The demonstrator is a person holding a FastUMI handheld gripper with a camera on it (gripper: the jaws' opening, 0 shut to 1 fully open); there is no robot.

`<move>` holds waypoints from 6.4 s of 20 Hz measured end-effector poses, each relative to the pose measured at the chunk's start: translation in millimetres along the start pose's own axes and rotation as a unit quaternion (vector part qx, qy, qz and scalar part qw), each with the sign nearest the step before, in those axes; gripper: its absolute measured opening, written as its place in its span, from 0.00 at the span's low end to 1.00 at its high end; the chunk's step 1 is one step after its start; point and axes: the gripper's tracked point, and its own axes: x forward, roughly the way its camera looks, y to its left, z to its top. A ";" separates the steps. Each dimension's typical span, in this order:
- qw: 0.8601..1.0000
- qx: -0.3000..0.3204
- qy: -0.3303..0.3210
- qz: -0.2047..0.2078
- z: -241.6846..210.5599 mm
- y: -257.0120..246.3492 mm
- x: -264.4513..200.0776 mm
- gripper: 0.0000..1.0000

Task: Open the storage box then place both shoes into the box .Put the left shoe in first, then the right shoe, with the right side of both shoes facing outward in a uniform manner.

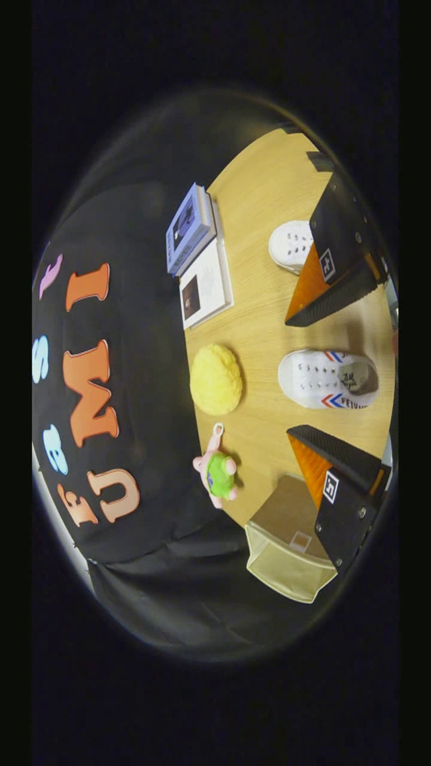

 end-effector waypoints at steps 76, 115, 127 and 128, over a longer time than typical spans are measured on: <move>0.973 0.036 0.104 0.200 -58.4 343.9 -22.6 0.13; 0.990 0.065 0.026 -0.123 -14.9 -191.1 -22.9 0.99; 0.982 0.067 0.134 -0.118 -109.8 -204.3 1.1 0.94; 0.981 0.063 0.139 -0.117 -113.9 -203.5 2.4 0.92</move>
